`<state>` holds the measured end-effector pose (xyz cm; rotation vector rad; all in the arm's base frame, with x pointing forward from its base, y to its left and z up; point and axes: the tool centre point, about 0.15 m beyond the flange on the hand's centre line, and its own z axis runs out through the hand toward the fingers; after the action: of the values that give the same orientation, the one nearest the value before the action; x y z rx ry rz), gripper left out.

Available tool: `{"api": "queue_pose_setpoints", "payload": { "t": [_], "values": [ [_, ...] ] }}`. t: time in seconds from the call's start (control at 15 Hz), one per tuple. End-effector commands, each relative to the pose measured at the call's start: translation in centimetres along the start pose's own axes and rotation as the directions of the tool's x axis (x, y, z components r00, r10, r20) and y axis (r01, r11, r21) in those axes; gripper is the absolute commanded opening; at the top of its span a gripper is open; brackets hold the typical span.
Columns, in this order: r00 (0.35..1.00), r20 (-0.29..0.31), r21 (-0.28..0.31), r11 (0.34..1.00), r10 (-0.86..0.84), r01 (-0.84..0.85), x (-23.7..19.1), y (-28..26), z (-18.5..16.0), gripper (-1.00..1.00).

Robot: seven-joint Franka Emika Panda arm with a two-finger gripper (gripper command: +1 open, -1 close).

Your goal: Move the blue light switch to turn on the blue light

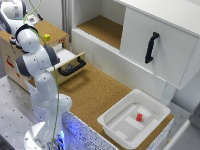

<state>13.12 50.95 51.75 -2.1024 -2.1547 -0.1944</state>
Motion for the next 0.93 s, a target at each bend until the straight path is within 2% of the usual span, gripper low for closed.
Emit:
{"api": "queue_pose_setpoints", "payload": {
  "t": [0.0, 0.2, 0.47, 0.87],
  "values": [
    [0.990, 0.140, -0.017, 1.000, 0.021, -0.019, 3.1, 1.5, 2.6, -1.00],
    [0.987, 0.159, 0.004, 1.000, 0.027, -0.028, 3.0, 1.4, 4.7, -1.00],
    [0.983, 0.171, -0.010, 0.998, 0.061, -0.061, 2.7, 2.8, 6.5, -1.00],
    [0.978, 0.196, 0.001, 0.997, 0.073, -0.075, 1.7, 3.1, 8.4, -1.00]
  ]
}}
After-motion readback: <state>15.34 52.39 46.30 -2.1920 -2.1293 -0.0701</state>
